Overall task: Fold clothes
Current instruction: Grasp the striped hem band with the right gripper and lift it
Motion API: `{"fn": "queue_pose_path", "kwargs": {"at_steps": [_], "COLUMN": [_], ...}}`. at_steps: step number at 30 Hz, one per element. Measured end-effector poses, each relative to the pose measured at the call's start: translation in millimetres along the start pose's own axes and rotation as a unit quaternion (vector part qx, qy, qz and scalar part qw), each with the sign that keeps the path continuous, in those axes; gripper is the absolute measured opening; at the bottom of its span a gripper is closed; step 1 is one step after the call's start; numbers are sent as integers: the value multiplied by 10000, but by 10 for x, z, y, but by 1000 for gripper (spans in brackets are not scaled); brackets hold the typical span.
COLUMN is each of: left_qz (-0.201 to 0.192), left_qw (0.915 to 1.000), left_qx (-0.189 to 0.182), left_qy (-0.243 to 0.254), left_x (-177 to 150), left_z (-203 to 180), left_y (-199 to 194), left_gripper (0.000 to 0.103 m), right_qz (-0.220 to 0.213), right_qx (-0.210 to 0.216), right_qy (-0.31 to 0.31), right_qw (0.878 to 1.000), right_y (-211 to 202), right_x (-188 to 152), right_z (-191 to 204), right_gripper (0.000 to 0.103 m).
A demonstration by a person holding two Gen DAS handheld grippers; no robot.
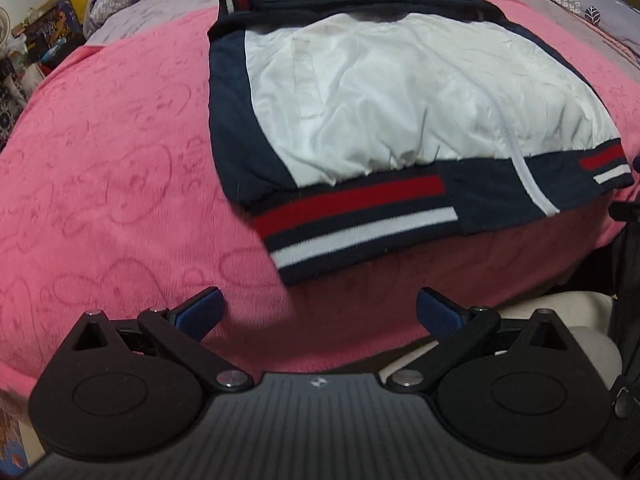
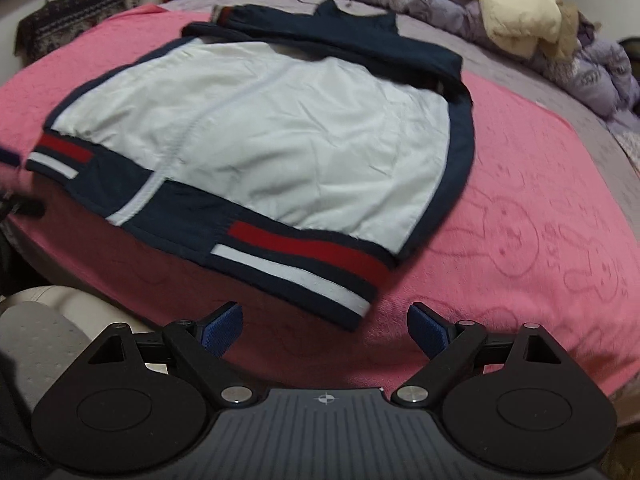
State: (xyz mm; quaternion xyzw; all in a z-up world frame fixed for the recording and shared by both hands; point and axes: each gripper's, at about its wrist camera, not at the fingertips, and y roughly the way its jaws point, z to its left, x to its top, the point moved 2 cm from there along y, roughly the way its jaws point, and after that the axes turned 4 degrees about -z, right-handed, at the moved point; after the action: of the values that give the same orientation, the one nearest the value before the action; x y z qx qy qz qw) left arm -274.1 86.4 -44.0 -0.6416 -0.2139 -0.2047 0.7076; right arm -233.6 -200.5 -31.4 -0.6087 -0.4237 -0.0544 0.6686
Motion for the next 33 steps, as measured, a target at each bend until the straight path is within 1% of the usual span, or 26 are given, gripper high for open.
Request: {"fn": "queue_pose_path", "kwargs": {"at_steps": [5, 8, 10, 13, 16, 18, 21, 22, 24, 25, 28, 31, 32, 33], "left_qz": [-5, 13, 10, -88, -290, -338, -294, -305, -380, -419, -551, -724, -756, -732], "left_qw": [10000, 9998, 9996, 9994, 9986, 9978, 9974, 9968, 9964, 9964, 9979, 9973, 9971, 9970], "left_qx": [47, 110, 84, 185, 434, 552, 546, 627, 663, 657, 287, -7, 73, 260], "left_qy": [9, 157, 256, 286, 81, -105, -357, -389, -363, -343, -204, -97, -43, -21], "left_x": [34, 24, 19, 31, 83, 125, 150, 150, 159, 165, 190, 203, 205, 213], "left_z": [2, -46, -78, -71, 64, 195, 329, 348, 373, 384, 372, 306, 293, 300], "left_y": [45, 58, 60, 50, -14, -30, -11, -22, -91, -130, -284, -335, -310, -264], "left_gripper": [103, 103, 103, 103, 103, 103, 103, 103, 103, 103, 103, 103, 103, 103], "right_qz": [-45, -299, -524, -752, -839, -848, -845, -845, -851, -855, -888, -926, -938, -953], "right_qx": [-402, -522, -578, -659, -676, -700, -841, -906, -1022, -1043, -1020, -1005, -1017, -1034], "right_qy": [297, 444, 482, 504, 541, 548, 497, 468, 403, 385, 448, 558, 569, 561], "right_qw": [9987, 9972, 9958, 9937, 9927, 9924, 9916, 9912, 9903, 9901, 9898, 9890, 9887, 9885], "right_y": [68, 0, -80, -146, -130, -116, -104, -104, -110, -121, -150, -142, -133, -129], "right_x": [47, 100, 159, 266, 365, 390, 381, 373, 351, 341, 334, 376, 393, 411], "right_z": [-150, -223, -251, -288, -339, -355, -354, -354, -357, -369, -406, -428, -422, -413], "right_gripper": [90, 90, 90, 91, 92, 92, 92, 92, 92, 92, 93, 93, 93, 93]}}
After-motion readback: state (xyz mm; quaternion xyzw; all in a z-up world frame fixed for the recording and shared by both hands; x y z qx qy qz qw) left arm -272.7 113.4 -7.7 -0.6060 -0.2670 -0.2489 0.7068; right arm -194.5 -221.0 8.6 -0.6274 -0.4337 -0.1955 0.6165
